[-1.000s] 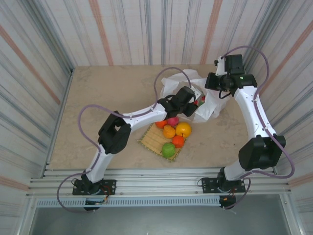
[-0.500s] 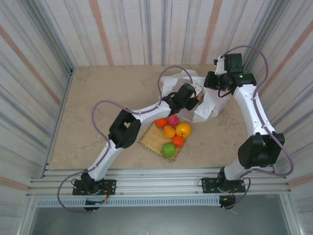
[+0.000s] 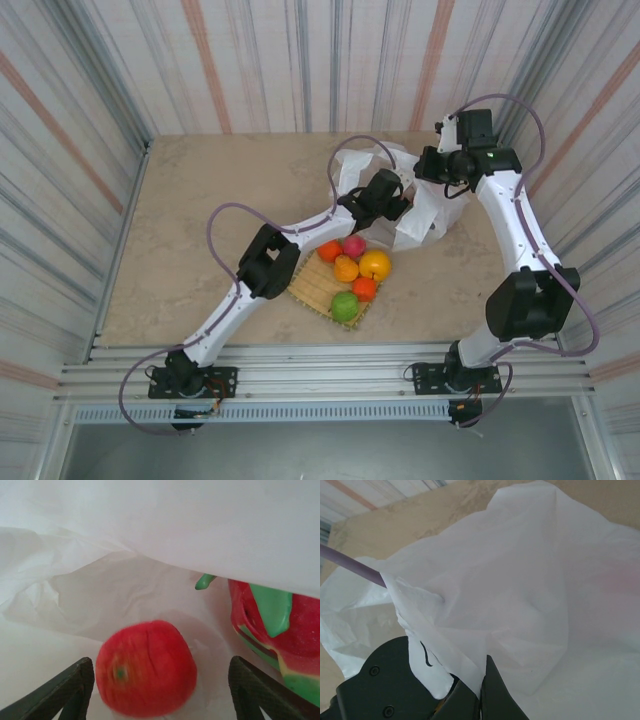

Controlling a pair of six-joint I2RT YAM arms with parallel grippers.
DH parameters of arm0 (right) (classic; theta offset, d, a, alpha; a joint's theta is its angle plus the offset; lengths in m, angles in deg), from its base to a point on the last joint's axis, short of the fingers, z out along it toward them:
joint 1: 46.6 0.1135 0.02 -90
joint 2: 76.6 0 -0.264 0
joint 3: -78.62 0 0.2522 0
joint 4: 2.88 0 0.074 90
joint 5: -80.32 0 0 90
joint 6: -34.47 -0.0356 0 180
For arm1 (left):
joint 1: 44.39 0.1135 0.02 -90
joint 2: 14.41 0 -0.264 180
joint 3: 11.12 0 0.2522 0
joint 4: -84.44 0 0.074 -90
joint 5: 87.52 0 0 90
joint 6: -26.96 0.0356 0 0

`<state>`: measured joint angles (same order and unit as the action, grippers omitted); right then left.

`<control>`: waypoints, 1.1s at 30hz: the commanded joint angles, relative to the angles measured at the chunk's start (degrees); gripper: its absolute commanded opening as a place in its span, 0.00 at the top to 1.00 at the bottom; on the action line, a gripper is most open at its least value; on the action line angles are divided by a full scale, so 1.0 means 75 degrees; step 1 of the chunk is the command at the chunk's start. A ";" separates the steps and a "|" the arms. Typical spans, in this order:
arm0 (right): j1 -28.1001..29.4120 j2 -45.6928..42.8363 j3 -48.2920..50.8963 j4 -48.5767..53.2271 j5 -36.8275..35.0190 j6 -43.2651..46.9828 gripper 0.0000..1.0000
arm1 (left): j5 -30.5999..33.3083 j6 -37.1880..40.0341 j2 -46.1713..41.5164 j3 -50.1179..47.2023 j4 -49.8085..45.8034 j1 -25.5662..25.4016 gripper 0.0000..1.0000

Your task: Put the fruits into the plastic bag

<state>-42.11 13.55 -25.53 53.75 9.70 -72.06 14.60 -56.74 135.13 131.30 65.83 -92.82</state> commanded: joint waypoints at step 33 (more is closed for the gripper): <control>-0.0376 0.0235 -0.0159 -0.0085 0.0105 -0.0017 1.00 | -0.1350 -0.0585 -0.7205 -0.7682 0.0203 -0.0989 0.19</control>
<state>-44.38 14.91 -25.53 52.90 9.72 -72.04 8.35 -59.47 86.83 77.38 69.35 -99.11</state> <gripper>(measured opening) 0.045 0.811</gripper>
